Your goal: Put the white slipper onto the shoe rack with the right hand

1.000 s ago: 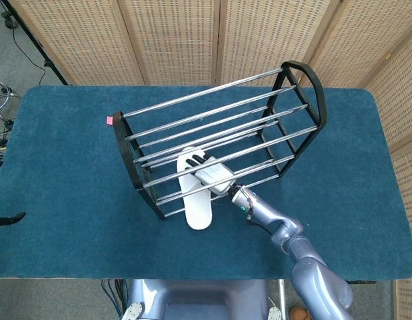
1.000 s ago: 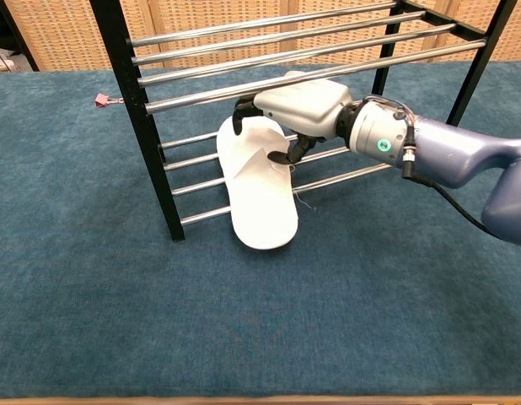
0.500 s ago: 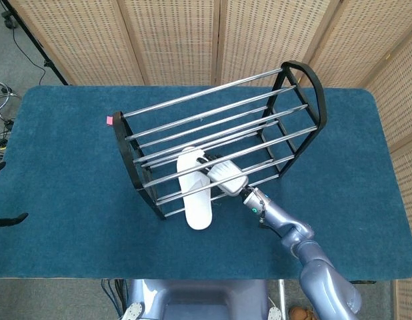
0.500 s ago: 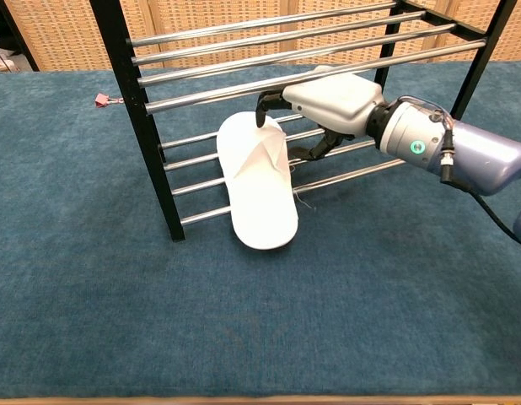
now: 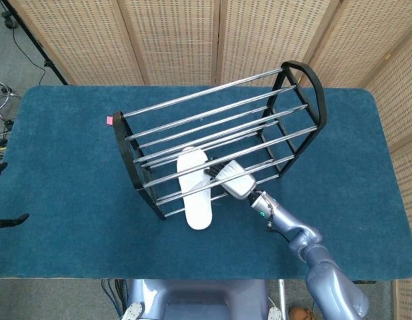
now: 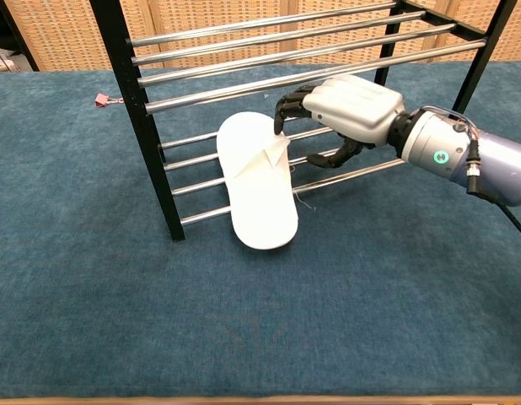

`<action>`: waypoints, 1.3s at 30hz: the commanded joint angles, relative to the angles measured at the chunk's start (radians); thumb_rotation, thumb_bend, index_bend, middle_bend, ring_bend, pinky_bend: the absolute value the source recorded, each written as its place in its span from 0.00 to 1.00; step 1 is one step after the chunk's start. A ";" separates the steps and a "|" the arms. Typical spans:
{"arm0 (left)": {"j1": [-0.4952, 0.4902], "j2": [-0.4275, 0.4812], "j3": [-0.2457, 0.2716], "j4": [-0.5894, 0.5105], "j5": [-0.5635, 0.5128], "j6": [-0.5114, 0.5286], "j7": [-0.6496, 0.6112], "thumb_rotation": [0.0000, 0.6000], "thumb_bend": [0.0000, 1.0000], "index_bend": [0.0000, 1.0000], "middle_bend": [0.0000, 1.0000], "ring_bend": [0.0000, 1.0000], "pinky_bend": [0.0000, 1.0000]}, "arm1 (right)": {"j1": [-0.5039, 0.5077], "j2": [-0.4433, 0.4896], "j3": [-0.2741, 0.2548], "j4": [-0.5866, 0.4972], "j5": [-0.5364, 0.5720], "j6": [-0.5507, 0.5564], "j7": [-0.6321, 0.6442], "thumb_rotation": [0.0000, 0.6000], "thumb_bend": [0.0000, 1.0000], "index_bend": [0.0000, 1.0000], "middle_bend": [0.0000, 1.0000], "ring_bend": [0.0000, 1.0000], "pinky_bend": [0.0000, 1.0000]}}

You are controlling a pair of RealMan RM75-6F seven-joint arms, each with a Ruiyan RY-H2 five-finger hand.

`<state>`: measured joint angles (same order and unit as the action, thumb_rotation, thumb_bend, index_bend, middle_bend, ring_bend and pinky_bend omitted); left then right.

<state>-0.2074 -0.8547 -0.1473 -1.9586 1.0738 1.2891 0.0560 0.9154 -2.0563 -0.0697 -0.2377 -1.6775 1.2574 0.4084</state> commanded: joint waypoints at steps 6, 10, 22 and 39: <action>-0.003 -0.004 0.001 -0.001 0.003 0.001 0.010 1.00 0.00 0.00 0.00 0.00 0.00 | -0.038 0.017 -0.008 0.007 -0.002 0.011 0.012 1.00 0.38 0.30 0.23 0.21 0.40; -0.003 -0.007 0.003 -0.004 0.006 0.004 0.020 1.00 0.00 0.00 0.00 0.00 0.00 | -0.064 0.032 -0.010 0.009 -0.001 0.025 0.021 1.00 0.38 0.30 0.23 0.21 0.40; -0.006 -0.024 0.012 -0.015 0.017 0.018 0.064 1.00 0.00 0.00 0.00 0.00 0.00 | -0.153 0.095 -0.019 0.014 0.000 0.073 0.032 1.00 0.38 0.31 0.23 0.21 0.40; 0.001 -0.027 0.022 -0.030 0.046 0.034 0.073 1.00 0.00 0.00 0.00 0.00 0.00 | -0.257 0.160 -0.058 -0.011 -0.037 0.186 0.005 1.00 0.38 0.31 0.23 0.21 0.40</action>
<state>-0.2075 -0.8827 -0.1257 -1.9880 1.1190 1.3218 0.1300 0.6612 -1.8985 -0.1247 -0.2466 -1.7119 1.4405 0.4156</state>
